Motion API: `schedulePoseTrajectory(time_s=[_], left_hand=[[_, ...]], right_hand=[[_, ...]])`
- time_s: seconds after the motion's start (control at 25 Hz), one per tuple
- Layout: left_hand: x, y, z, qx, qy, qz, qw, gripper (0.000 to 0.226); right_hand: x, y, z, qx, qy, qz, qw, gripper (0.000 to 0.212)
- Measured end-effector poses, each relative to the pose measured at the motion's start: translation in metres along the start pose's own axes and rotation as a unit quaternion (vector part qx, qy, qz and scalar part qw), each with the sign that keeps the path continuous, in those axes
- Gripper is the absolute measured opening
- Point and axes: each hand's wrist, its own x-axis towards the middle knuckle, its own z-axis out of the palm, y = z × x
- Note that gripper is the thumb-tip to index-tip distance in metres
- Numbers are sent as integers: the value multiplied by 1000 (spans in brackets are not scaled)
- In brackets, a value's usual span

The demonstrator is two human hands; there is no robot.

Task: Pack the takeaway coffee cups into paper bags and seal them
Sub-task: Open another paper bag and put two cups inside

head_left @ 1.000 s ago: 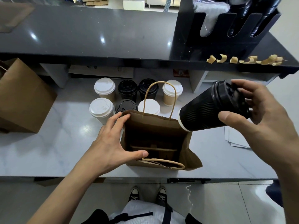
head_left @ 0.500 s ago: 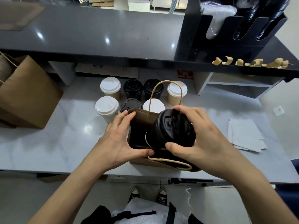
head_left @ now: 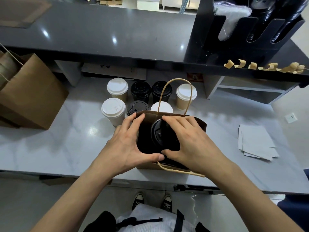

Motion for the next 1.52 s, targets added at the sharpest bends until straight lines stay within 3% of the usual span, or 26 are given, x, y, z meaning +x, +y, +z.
schedulePoseTrajectory(time_s=[0.52, 0.96, 1.32, 1.52], left_hand=[[-4, -2, 4, 13, 10, -6, 1000, 134], [-6, 0, 6, 9, 10, -4, 1000, 135], [-10, 2, 7, 4, 8, 0, 1000, 136], [-10, 0, 5, 4, 23, 4, 1000, 136]], right_hand=[[6, -5, 24, -46, -52, 5, 998, 90], [33, -16, 38, -129, -111, -71, 983, 79], [38, -6, 63, -69, -151, -78, 983, 73], [49, -5, 63, -62, -153, -105, 981, 86]])
